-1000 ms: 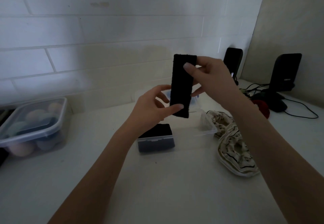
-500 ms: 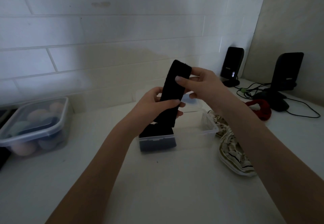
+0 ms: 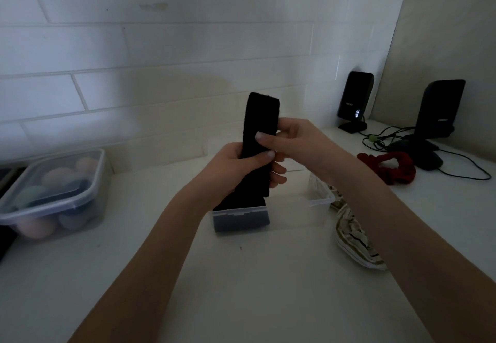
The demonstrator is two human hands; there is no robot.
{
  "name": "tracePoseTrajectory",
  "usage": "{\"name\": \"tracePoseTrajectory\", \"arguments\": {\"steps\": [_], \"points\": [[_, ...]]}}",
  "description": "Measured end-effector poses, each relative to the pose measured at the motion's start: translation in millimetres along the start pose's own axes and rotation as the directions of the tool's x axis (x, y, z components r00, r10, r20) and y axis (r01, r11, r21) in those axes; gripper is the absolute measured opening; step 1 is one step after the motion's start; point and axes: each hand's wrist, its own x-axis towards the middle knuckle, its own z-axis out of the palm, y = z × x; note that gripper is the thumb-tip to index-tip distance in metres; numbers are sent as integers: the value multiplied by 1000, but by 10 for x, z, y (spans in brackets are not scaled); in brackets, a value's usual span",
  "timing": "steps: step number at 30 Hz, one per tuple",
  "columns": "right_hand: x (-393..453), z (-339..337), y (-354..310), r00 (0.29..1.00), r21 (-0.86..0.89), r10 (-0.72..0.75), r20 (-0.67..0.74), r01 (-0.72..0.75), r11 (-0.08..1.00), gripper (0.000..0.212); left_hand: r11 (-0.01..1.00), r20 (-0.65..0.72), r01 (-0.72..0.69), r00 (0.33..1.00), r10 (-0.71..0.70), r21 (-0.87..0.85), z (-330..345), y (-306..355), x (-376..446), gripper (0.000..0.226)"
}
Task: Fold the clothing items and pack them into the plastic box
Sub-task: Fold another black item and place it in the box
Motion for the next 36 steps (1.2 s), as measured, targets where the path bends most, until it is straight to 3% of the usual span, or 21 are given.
{"name": "tracePoseTrajectory", "arguments": {"steps": [7, 10, 14, 19, 21, 23, 26, 29, 31, 32, 35, 36], "points": [[12, -10, 71, 999, 143, 24, 32, -28, 989, 8, 1000, 32, 14, 999, -14, 1, 19, 17, -19, 20], [17, 16, 93, 998, 174, 7, 69, -18, 985, 20, 998, 54, 27, 998, -30, 56, 54, -3, -14, 20], [-1, 70, 87, 1000, 213, -3, 16, -1, 977, 12, 995, 91, 13, 996, -21, 94, 89, -20, -13, 16], [2, 108, 99, 999, 220, 54, -2, -52, 974, 30, 992, 83, 58, 994, -67, 109, 52, -35, 8, 17], [3, 102, 84, 998, 255, 68, -6, -64, 965, 36, 989, 36, 52, 998, -58, 138, 37, -51, 21, 18], [6, 69, 64, 999, 292, 52, -16, -45, 955, 37, 982, -108, -19, 993, 40, 189, 11, -45, 58, 15], [8, 45, 38, 998, 174, -54, -26, 57, 983, 28, 942, -376, -151, 889, 261, 299, -90, -80, 133, 20], [-6, 117, -5, 975, 16, -212, -58, 214, 977, 24, 804, -544, -104, 685, 484, 585, -177, -141, 135, 24], [-7, 190, -18, 946, -143, -319, -52, 309, 940, 26, 779, -610, -62, 585, 535, 624, -222, -153, 129, 26], [-5, 236, -14, 937, -202, -348, -40, 333, 921, 27, 810, -631, -76, 587, 507, 581, -249, -138, 136, 24], [-18, 349, -32, 941, -211, -332, -65, 312, 926, 25, 967, -592, -84, 776, 216, 242, -219, -50, 130, 29], [-15, 365, -39, 941, -193, -323, -97, 301, 934, 24, 970, -550, -18, 821, 154, 244, -183, -32, 143, 28]]}}
